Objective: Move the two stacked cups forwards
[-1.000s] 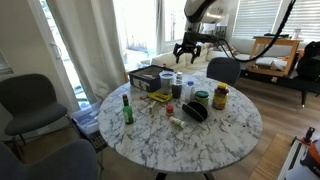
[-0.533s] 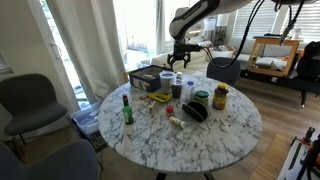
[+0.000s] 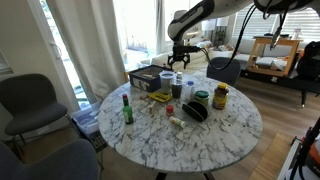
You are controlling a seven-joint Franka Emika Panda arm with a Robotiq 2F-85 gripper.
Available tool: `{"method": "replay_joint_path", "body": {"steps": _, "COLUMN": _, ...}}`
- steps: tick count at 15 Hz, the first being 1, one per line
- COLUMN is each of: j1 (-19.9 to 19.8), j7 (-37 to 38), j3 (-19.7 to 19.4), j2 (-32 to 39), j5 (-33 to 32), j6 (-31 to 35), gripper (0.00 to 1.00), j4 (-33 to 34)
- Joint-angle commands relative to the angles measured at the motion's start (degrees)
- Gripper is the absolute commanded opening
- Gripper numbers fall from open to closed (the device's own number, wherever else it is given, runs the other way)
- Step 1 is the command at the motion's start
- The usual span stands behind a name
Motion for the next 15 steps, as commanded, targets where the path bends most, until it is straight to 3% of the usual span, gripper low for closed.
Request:
{"method": "replay_joint_path", "body": {"steps": 1, "j1": 0.0, "j7": 5.8, "j3": -1.8, "j2": 3.9, "j5": 2.4, "j6": 0.9, "gripper": 1.00, "j4": 2.3}}
{"method": "replay_joint_path", "body": {"steps": 8, "j1": -0.4, "j7": 11.5, "j3": -3.0, "j2": 9.9, "j5": 6.2, "j6": 4.3, "gripper": 1.00, "j4": 6.0}}
{"method": "replay_joint_path", "body": {"steps": 15, "j1": -2.7, "j7": 11.1, "j3": -2.6, "j2": 9.6, "j5": 10.3, "j6": 4.5, "gripper": 1.00, "j4": 9.9}}
